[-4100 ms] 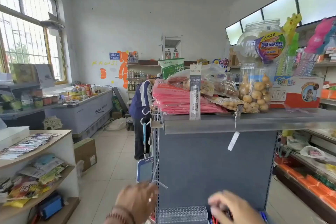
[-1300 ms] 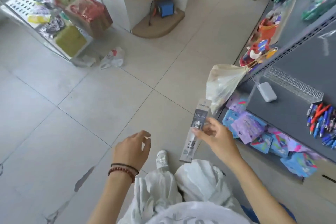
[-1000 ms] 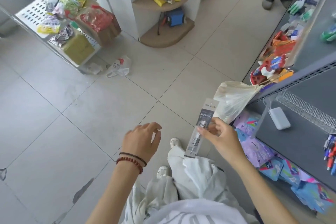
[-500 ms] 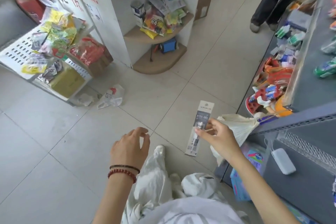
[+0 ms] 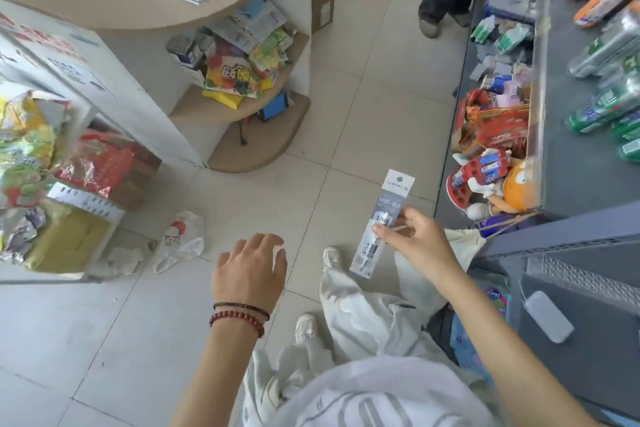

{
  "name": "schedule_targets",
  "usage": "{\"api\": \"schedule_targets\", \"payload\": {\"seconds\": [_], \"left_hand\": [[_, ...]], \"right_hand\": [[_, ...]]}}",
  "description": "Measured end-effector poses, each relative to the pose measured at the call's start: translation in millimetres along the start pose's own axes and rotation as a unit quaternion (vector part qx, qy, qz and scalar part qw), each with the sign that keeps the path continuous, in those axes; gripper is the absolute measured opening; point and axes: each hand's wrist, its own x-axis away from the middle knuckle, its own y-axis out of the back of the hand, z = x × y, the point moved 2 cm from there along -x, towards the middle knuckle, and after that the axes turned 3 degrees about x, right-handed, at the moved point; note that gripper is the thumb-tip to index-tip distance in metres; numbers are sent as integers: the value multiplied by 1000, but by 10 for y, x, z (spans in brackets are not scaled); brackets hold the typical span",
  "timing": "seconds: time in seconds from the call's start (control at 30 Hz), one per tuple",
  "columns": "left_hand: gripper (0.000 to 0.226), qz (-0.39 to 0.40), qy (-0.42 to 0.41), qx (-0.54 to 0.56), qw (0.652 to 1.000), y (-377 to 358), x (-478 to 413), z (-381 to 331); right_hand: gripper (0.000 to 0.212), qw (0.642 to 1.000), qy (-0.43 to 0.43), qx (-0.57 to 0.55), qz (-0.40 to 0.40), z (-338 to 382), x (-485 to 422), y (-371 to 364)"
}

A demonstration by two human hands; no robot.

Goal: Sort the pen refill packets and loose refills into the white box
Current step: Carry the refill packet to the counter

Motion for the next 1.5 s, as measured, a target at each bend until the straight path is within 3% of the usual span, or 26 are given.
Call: {"api": "schedule_targets", "payload": {"seconds": [0.27,0.43,0.53,0.73,1.0,1.2,1.33,1.5], "left_hand": [[22,16,-1,-6,1000,264,-1097,-374],[22,99,-15,54,994,397,-1754,-569],[26,79,-45,19,996,511,-2152,-569],[22,108,-50,94,988,766,-3109,-466],[15,30,-18,61,998,1175,-4003,-421],[11,4,78,75,994,1213,-4345,-424],[15,28,148,80,985,1169,-4638,-559],[16,-12,157,61,986,1343,-5035,-915]], "right_hand": [[19,999,27,-10,20,453,-1066,332],[16,1000,10,-21,19,622,-1613,455],[14,999,-8,-39,4,749,-1991,444],[17,998,-2,-60,-21,1276,-2761,331],[10,998,21,-64,-20,1917,-3629,336],[15,990,97,-7,105,2428,-4438,174],[14,960,161,58,223,2746,-5025,156],[5,950,170,65,253,3087,-5822,454]]}}
